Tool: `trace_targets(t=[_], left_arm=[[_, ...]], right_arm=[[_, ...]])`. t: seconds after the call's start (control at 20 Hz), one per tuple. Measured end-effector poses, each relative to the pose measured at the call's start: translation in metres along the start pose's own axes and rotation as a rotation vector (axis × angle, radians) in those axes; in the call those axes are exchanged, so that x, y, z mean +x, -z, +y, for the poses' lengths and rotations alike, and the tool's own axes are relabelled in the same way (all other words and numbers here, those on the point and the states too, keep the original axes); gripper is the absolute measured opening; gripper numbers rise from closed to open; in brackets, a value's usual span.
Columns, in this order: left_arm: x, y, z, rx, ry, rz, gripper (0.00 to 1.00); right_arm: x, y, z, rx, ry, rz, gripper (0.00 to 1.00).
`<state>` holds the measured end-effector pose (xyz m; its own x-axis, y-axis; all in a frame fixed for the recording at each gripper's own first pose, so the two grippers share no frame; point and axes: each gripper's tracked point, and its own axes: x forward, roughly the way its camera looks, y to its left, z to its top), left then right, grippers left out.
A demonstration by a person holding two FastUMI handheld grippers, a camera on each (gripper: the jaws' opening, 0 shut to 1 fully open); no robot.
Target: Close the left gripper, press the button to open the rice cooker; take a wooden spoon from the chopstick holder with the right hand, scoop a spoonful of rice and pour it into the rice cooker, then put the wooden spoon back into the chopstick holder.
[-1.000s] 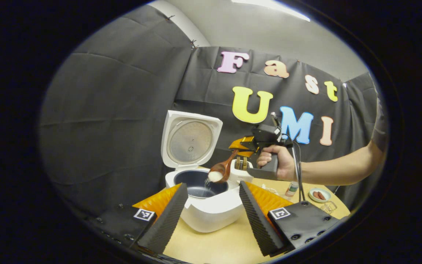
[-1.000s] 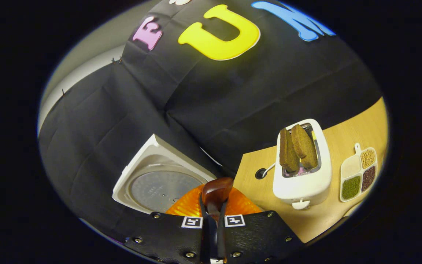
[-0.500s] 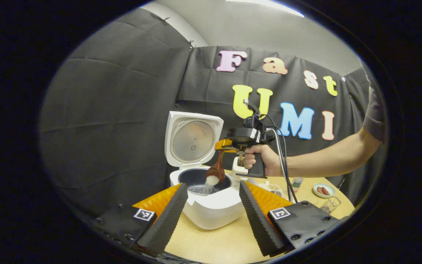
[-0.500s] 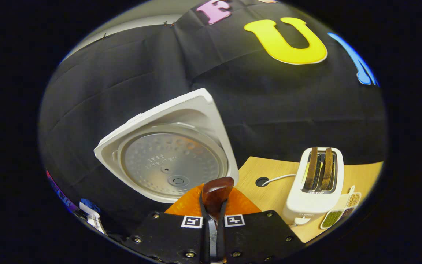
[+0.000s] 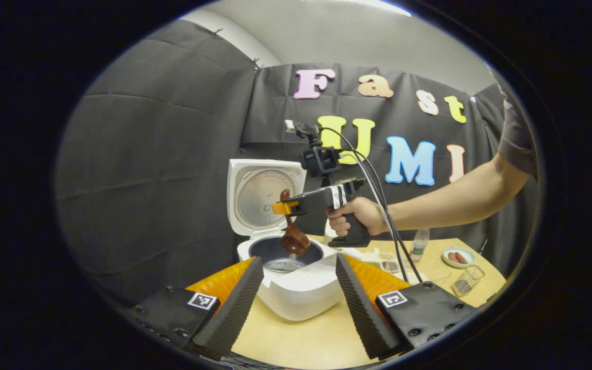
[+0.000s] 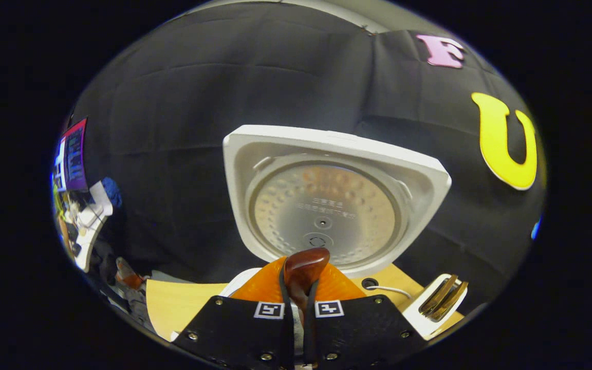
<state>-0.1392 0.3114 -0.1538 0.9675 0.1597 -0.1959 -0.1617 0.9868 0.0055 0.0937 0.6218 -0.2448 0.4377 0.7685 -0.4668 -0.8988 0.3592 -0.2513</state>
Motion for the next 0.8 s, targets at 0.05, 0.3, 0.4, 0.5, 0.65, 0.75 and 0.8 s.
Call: trace_targets(t=[0.05,0.3,0.4,0.5,0.65,0.75,0.8], left_arm=[[-0.001,-0.001,-0.001,0.001,0.002,-0.001,0.98],[-0.002,-0.003,-0.005,-0.008,0.003,-0.007,0.96],[0.0,-0.006,-0.009,-0.014,0.009,-0.01,0.96],[0.002,-0.01,-0.015,-0.023,0.022,-0.017,0.98],[0.008,-0.014,-0.025,-0.02,0.046,-0.028,0.96],[0.012,-0.014,-0.034,-0.009,0.066,-0.02,0.96],[0.014,-0.016,-0.041,-0.002,0.078,-0.021,0.97]], right_arm=[[-0.001,-0.001,0.005,-0.015,-0.016,-0.004,0.07],[-0.019,-0.014,-0.016,0.212,-0.013,-0.062,0.08],[-0.036,-0.025,-0.031,0.366,-0.011,-0.091,0.07],[-0.056,-0.035,-0.049,0.518,0.0,-0.13,0.07],[-0.087,-0.034,-0.079,0.728,0.023,-0.18,0.07],[-0.116,-0.028,-0.098,0.837,0.043,-0.204,0.07],[-0.132,-0.026,-0.106,0.887,0.051,-0.221,0.07]])
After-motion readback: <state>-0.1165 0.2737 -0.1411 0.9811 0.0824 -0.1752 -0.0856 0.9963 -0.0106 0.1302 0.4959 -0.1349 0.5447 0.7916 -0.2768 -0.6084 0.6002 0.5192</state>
